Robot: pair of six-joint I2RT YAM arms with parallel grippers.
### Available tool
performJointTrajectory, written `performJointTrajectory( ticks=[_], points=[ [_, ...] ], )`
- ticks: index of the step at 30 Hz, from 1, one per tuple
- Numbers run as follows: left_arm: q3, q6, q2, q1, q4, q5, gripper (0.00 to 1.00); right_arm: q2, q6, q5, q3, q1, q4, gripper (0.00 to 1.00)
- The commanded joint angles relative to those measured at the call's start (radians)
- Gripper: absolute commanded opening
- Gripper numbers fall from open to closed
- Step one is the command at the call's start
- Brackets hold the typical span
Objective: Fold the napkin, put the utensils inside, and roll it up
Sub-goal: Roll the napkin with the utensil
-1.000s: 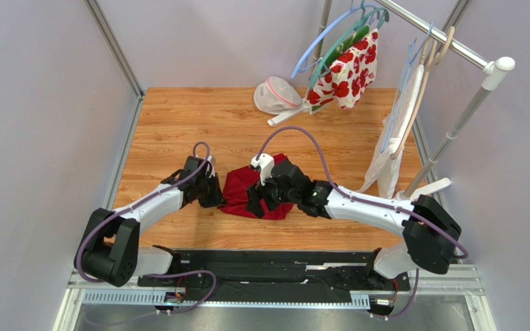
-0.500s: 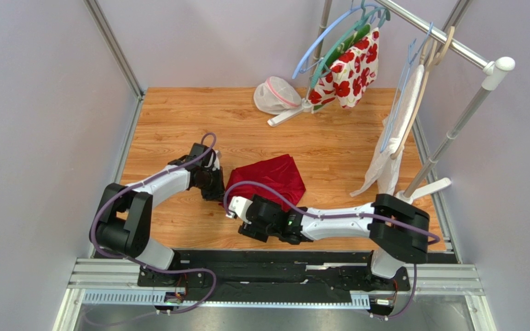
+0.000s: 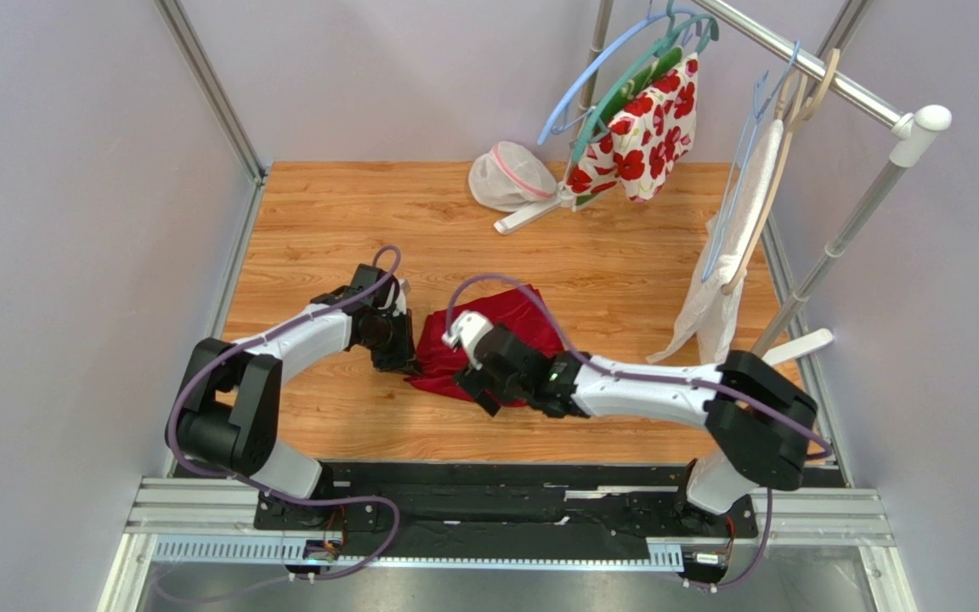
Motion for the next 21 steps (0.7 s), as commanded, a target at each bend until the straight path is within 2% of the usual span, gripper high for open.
performJointTrajectory(
  ticks=[1, 3, 4, 9, 13, 21],
  points=[
    [0.037, 0.013, 0.010, 0.004, 0.016, 0.006, 0.00, -0.130, 0.315, -0.212, 0.024, -0.161, -0.044, 0.75],
    [0.048, 0.016, 0.022, 0.004, 0.016, 0.009, 0.00, -0.164, 0.386, -0.275, -0.022, -0.258, -0.033, 0.75],
    [0.051, 0.017, 0.025, 0.004, 0.016, 0.009, 0.00, -0.173, 0.441, -0.336, -0.039, -0.283, -0.016, 0.74],
    [0.062, 0.019, 0.034, 0.004, 0.018, 0.009, 0.00, -0.159, 0.524, -0.453, -0.095, -0.395, 0.013, 0.72],
    [0.065, 0.019, 0.037, 0.004, 0.019, 0.009, 0.00, -0.130, 0.569, -0.570, -0.135, -0.427, 0.088, 0.70],
    [0.071, 0.020, 0.039, 0.002, 0.019, 0.009, 0.00, -0.118, 0.633, -0.639, -0.195, -0.435, 0.221, 0.59]
  ],
)
